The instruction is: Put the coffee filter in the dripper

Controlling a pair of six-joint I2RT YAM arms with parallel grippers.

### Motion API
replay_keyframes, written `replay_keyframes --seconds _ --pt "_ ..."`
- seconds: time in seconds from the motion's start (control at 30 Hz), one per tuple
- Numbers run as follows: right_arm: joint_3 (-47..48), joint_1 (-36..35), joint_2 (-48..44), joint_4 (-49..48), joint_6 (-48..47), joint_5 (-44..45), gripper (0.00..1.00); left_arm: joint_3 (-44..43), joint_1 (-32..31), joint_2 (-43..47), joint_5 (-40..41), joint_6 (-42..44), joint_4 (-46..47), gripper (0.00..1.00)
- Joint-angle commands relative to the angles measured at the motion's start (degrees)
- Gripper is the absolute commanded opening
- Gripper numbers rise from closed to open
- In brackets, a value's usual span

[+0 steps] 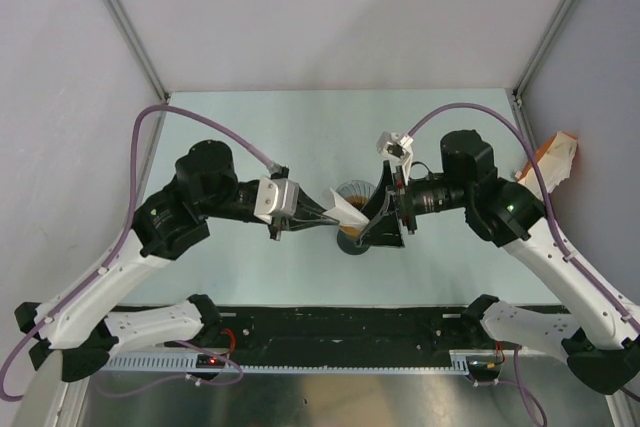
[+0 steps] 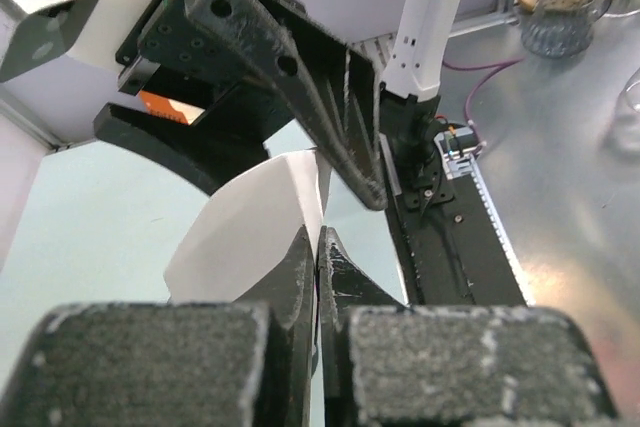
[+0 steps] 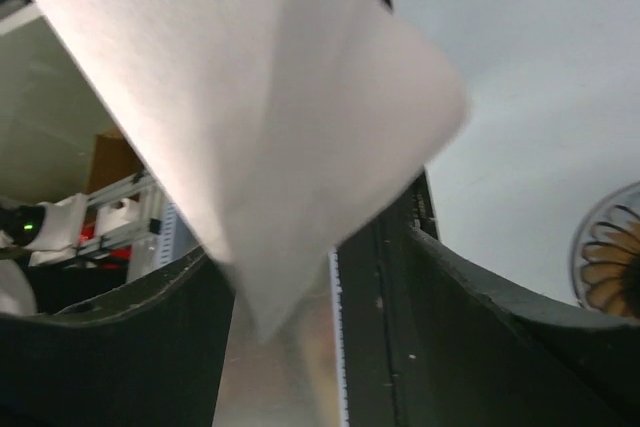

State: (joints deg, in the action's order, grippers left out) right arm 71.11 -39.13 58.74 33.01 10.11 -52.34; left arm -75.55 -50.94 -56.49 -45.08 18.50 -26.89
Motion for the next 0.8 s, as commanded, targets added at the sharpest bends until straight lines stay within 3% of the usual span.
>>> replay_keyframes --seconds 0.0,0.13,0.27,0.53,0.6,0.7,0.77 --pt "1.49 -1.7 -0.14 -5.17 3.93 -4.05 0.66 0.31 -0.92 0.96 3.54 6.83 -2.33 0.0" --pt "1.49 -2.06 -0.02 -7.89 5.97 -4.99 0.5 1.32 -1.31 1.57 4.71 8.09 -2.98 0.0" --pt "1.49 -1.68 -0.11 -8.21 5.5 -4.54 0.47 1.53 -1.4 1.91 5.71 8.62 -3.26 0.0" --pt "1.58 -0.77 -0.7 -9.71 5.52 -2.81 0.3 2.01 -1.69 2.43 5.87 10.53 -4.32 0.0" --pt "1.51 -0.55 -0.9 -8.6 4.5 -2.19 0.39 1.49 -1.73 2.24 6.52 10.22 -4.44 0.0" --pt "1.53 0.86 -2.08 -4.07 -0.21 0.15 0.7 -0.29 -1.46 1.84 8.66 6.7 -4.42 0.0" --pt "1.41 2.08 -3.55 0.0 -5.17 4.11 0.77 -2.38 -0.64 0.84 10.86 0.96 -4.47 0.0"
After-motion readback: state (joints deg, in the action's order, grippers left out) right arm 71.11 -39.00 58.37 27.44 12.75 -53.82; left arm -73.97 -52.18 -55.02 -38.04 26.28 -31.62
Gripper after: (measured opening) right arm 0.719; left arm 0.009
